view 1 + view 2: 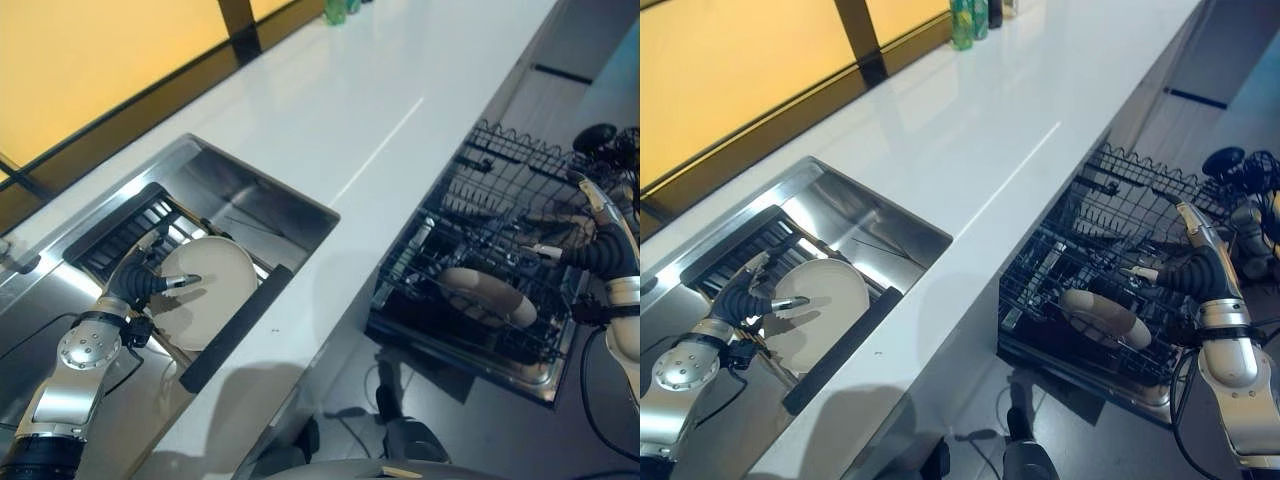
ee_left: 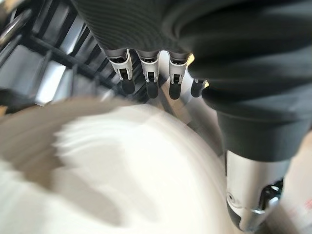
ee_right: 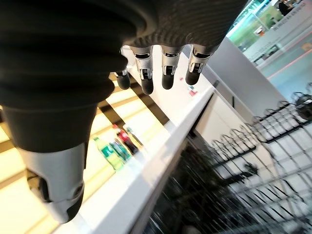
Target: Pick up plates and place into dishwasher.
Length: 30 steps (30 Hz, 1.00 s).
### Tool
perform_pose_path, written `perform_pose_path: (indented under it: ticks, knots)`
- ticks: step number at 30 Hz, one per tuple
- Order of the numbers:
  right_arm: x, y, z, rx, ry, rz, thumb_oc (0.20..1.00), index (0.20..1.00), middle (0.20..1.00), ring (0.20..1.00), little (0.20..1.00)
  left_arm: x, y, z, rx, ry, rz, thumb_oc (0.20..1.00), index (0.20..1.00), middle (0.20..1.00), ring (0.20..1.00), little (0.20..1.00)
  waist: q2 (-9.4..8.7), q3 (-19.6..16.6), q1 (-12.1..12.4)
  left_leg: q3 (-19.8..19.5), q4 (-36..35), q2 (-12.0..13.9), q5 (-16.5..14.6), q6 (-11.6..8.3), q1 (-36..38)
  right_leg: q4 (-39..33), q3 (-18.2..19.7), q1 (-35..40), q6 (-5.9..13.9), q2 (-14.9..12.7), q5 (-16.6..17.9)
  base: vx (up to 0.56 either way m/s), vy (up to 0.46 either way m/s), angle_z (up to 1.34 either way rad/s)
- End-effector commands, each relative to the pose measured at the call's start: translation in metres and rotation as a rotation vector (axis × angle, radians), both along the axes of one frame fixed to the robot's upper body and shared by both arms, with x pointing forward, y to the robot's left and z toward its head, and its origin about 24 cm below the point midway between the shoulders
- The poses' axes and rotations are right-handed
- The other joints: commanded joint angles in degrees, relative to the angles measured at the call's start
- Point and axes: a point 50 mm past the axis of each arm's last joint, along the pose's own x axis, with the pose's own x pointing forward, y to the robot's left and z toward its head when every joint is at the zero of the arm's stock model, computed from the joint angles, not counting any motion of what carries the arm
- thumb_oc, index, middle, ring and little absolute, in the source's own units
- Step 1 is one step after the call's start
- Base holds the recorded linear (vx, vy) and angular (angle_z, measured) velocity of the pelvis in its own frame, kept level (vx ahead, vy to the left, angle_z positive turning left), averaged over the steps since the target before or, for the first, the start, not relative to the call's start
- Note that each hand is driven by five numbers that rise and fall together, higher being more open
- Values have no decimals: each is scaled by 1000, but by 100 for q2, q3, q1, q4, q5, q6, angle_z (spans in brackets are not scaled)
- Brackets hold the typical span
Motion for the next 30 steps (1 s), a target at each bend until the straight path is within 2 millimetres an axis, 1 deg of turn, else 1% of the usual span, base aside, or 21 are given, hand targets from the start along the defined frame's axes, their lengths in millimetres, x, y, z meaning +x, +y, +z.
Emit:
perform_pose_path:
  ticks: [1, 6, 10, 13, 15, 17, 19, 22, 25, 27, 28, 30]
  knots:
    - [10, 5, 30, -41, -122, 40, 1000, 1000, 1000, 1000, 1000, 13, 12, 23, 103, -61, 31, 1000, 1000, 1000, 1000, 1000, -172, -57, -106, 64, 901, -547, -277, 486, -864, 785, -190, -303, 537, -450, -478, -63, 46, -15]
    - [17, 12, 33, -53, -138, 63, 1000, 1000, 1000, 1000, 1000, 25, 13, 12, 101, -53, 82, 1000, 1000, 1000, 1000, 1000, -221, 131, -164, 174, 1098, -578, -304, 519, -1072, 827, -144, -465, 541, -449, -408, -41, 48, -10]
    - [20, 15, 34, -66, -151, 66, 1000, 1000, 1000, 1000, 1000, 33, 18, 13, 146, -57, 118, 1000, 1000, 1000, 1000, 1000, -251, 257, -215, 252, 1197, -586, -316, 531, -1219, 857, -93, -611, 535, -434, -357, -49, 44, -2]
    - [21, 14, 34, -73, -157, 61, 1000, 1000, 1000, 1000, 1000, 34, 27, 15, 203, -66, 175, 1000, 1000, 1000, 1000, 1000, -258, 329, -245, 313, 1201, -581, -307, 537, -1273, 850, -73, -670, 535, -433, -327, -30, 39, -1]
    - [19, 12, 35, -75, -160, 61, 1000, 1000, 1000, 1000, 1000, 32, 38, 18, 259, -50, 218, 1000, 1000, 1000, 1000, 1000, -261, 351, -270, 345, 1195, -583, -309, 538, -1294, 835, -61, -691, 533, -435, -325, -11, 38, -5]
    - [18, 11, 37, -75, -166, 63, 1000, 1000, 1000, 1000, 1000, 31, 43, 18, 284, -39, 239, 1000, 1000, 1000, 1000, 1000, -261, 374, -283, 352, 1202, -587, -310, 539, -1321, 839, -48, -721, 526, -430, -317, -20, 34, -15]
    - [18, 11, 38, -76, -170, 67, 1000, 1000, 1000, 1000, 1000, 31, 45, 18, 291, -14, 237, 1000, 1000, 1000, 1000, 1000, -258, 394, -288, 359, 1204, -595, -317, 540, -1335, 841, -50, -736, 519, -431, -323, -15, 31, -15]
    - [17, 11, 40, -79, -172, 72, 1000, 1000, 1000, 1000, 1000, 30, 43, 16, 290, 25, 194, 1000, 1000, 1000, 1000, 1000, -240, 414, -285, 344, 1222, -608, -325, 548, -1335, 853, -55, -730, 506, -430, -330, 6, 10, 0]
    - [17, 11, 41, -83, -170, 75, 1000, 1000, 1000, 1000, 1000, 33, 26, 13, 216, 101, 24, 1000, 1000, 1000, 1000, 1000, -204, 416, -265, 329, 1222, -626, -341, 558, -1307, 850, -95, -683, 499, -450, -355, 0, 0, 0]
    - [17, 10, 43, -88, -168, 74, 1000, 1000, 1000, 1000, 1000, 31, 9, 10, 136, 216, -166, 1000, 1000, 1000, 1000, 1000, -162, 408, -247, 324, 1209, -631, -345, 564, -1284, 831, -140, -639, 497, -475, -365, 0, 0, 0]
    - [17, 10, 44, -91, -168, 72, 1000, 1000, 1000, 1000, 1000, 29, -3, 8, 94, 274, -268, 1000, 1000, 1000, 1000, 1000, -133, 414, -238, 319, 1208, -628, -346, 565, -1274, 826, -156, -623, 494, -485, -363, 0, 0, 0]
    - [16, 10, 47, -98, -165, 74, 1000, 1000, 1000, 1000, 1000, 21, -20, 9, 40, 380, -437, 1000, 1000, 1000, 1000, 1000, -77, 418, -233, 321, 1186, -625, -356, 570, -1214, 804, -193, -565, 503, -500, -369, 39, 14, 4]
